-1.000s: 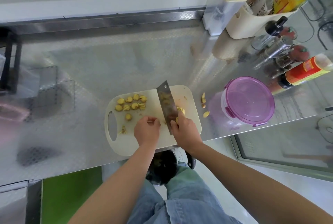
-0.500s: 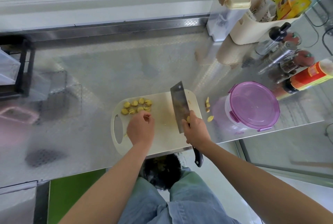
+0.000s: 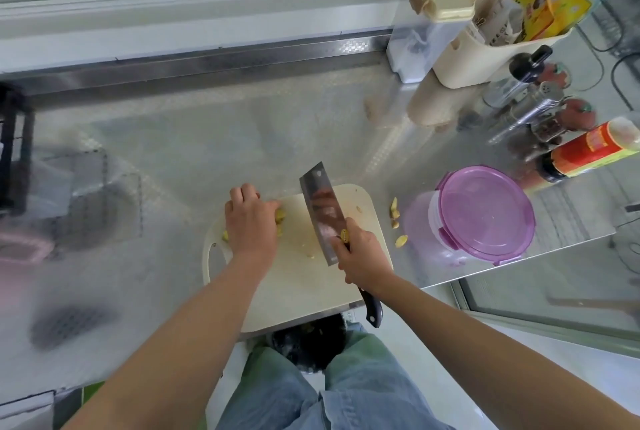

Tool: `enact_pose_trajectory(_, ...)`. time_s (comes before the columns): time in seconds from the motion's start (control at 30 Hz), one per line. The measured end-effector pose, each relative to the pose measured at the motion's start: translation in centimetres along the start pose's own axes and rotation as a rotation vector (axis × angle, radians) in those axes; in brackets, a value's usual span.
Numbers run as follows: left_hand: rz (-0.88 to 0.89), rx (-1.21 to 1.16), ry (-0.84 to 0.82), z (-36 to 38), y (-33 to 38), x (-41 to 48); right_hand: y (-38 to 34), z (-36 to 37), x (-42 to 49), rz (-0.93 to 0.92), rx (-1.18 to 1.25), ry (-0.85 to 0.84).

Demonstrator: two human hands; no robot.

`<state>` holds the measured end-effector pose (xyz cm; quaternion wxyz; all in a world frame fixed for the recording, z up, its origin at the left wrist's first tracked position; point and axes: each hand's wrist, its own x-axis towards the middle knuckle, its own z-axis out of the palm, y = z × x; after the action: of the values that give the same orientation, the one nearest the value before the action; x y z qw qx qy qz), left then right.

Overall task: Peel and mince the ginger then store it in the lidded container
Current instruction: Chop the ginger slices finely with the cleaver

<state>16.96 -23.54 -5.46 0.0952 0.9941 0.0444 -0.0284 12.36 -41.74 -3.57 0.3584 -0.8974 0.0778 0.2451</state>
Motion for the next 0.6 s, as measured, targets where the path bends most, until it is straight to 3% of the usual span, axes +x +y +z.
enact_pose_trajectory(0.17,0.050,0.107,-0.021,0.2,-0.3,0.5,0.2,-0.1,0.6,-0.009,0.007,-0.015)
enact_pose_trajectory(0.6,0.080,0.070,-0.098,-0.1,-0.7,1.0,0.2,-0.2,0.5,0.000,0.003,-0.031)
